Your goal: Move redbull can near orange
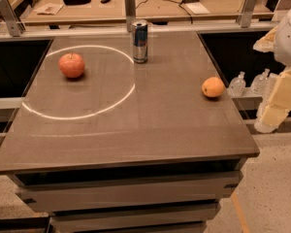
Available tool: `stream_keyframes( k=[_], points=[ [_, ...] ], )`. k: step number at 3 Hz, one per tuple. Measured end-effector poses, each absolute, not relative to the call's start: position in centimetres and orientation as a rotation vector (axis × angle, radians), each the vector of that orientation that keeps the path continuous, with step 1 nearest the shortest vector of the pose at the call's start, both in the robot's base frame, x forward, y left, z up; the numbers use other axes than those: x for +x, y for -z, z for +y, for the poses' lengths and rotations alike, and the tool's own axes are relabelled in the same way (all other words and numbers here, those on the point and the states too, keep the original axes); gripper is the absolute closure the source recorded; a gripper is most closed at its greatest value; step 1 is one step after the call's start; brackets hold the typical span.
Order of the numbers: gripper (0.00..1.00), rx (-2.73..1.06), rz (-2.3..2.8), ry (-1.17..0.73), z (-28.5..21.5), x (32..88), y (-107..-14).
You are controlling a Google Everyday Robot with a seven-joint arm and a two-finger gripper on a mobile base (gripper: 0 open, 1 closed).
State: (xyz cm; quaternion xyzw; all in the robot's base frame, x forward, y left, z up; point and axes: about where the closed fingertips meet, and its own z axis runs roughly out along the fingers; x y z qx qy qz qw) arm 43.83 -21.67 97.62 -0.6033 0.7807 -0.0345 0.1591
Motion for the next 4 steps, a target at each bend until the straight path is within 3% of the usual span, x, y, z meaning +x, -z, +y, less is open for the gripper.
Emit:
stream_keyframes(
  k=[2, 4],
  points=[
    [0.00, -1.728, 2.191, 0.046, -22.2, 46.8, -97.6],
    [0.00, -1.795, 1.988, -0.247, -22.4, 54.4, -96.8]
  ],
)
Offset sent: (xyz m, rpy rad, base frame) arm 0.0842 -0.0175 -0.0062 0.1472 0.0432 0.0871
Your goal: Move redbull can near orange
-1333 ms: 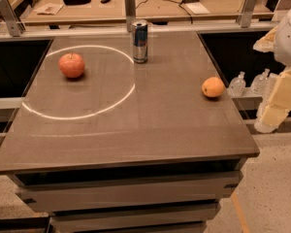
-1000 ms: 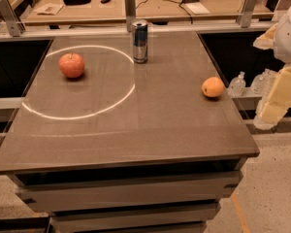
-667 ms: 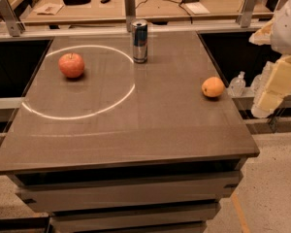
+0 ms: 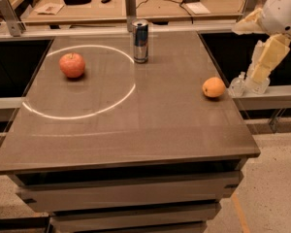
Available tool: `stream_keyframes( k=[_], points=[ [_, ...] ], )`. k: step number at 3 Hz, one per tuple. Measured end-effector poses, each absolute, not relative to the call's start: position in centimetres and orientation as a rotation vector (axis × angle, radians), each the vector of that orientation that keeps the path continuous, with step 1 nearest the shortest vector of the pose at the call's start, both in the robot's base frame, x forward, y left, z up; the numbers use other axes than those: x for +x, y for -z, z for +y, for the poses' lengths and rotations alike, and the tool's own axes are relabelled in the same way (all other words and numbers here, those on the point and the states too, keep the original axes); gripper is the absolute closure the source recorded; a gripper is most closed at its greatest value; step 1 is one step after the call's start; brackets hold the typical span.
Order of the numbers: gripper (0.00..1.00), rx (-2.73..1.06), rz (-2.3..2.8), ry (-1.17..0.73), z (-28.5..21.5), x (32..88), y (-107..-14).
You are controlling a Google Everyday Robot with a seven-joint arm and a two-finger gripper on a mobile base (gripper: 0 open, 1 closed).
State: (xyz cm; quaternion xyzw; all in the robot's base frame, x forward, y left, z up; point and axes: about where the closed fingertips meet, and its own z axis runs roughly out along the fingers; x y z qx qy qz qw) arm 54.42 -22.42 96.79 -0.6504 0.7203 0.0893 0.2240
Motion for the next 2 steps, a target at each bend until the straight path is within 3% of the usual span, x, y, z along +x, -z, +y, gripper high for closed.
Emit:
stream_keyframes(
  k=[2],
  points=[
    [0.00, -1.475, 2.033, -0.389, -24.1, 59.6, -96.8]
  ],
)
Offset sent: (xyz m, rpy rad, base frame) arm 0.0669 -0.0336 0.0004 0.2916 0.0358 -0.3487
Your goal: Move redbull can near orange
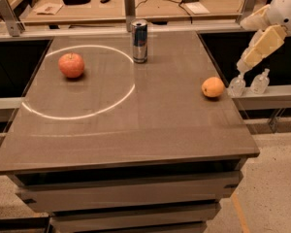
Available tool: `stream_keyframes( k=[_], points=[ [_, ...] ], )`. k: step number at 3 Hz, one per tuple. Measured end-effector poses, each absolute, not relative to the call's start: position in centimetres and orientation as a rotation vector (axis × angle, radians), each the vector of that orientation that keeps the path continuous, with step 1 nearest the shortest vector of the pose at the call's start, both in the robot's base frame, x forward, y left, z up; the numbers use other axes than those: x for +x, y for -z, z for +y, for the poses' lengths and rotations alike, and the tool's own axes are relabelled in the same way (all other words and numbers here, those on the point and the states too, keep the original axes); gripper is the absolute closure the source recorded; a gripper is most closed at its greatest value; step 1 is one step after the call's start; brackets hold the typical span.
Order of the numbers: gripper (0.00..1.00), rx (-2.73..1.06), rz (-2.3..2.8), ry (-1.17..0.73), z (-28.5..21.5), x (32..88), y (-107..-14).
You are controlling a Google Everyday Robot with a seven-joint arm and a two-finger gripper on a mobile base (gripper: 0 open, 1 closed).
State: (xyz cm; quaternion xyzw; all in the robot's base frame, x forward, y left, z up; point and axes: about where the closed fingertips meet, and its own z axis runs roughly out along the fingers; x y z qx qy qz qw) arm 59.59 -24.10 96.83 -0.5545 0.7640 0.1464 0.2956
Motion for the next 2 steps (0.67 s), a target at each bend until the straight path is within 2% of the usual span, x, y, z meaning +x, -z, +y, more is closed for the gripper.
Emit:
stream_keyframes(
  k=[2],
  points=[
    [0.00, -1.385, 1.980, -0.293, -23.8, 62.2, -95.7]
  ],
)
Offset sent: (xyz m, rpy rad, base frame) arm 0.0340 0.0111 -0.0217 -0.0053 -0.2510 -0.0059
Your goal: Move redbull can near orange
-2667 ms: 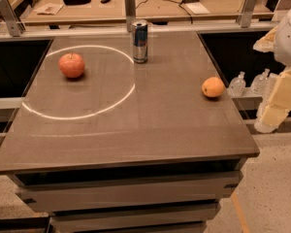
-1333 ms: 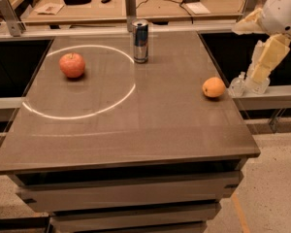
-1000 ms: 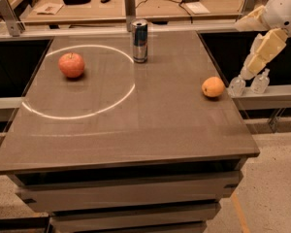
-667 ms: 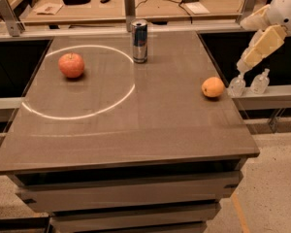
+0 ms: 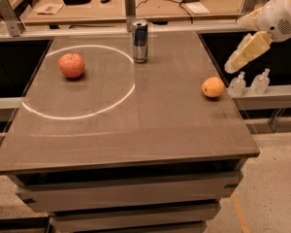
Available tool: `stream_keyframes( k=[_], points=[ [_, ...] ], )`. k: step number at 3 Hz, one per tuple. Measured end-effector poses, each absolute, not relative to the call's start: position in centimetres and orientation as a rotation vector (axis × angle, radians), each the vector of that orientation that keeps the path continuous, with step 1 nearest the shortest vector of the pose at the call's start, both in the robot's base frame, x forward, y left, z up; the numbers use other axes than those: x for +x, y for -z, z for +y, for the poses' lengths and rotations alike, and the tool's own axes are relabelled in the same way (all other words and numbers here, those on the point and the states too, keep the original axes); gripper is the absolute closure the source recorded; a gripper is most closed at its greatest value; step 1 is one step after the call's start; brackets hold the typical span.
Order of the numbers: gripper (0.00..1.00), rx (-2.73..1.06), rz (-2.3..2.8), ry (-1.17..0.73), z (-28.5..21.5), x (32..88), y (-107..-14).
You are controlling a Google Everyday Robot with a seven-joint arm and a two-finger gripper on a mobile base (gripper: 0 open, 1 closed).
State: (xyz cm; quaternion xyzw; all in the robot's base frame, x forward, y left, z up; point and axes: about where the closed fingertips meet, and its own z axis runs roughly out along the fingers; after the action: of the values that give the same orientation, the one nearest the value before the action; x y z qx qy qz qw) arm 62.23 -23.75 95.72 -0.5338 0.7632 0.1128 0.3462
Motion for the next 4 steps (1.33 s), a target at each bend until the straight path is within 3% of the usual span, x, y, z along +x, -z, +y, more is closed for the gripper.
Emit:
stream_keyframes(
  k=[4],
  points=[
    [0.00, -1.188, 2.154, -0.274, -21.8, 68.0, -93.6]
  ],
)
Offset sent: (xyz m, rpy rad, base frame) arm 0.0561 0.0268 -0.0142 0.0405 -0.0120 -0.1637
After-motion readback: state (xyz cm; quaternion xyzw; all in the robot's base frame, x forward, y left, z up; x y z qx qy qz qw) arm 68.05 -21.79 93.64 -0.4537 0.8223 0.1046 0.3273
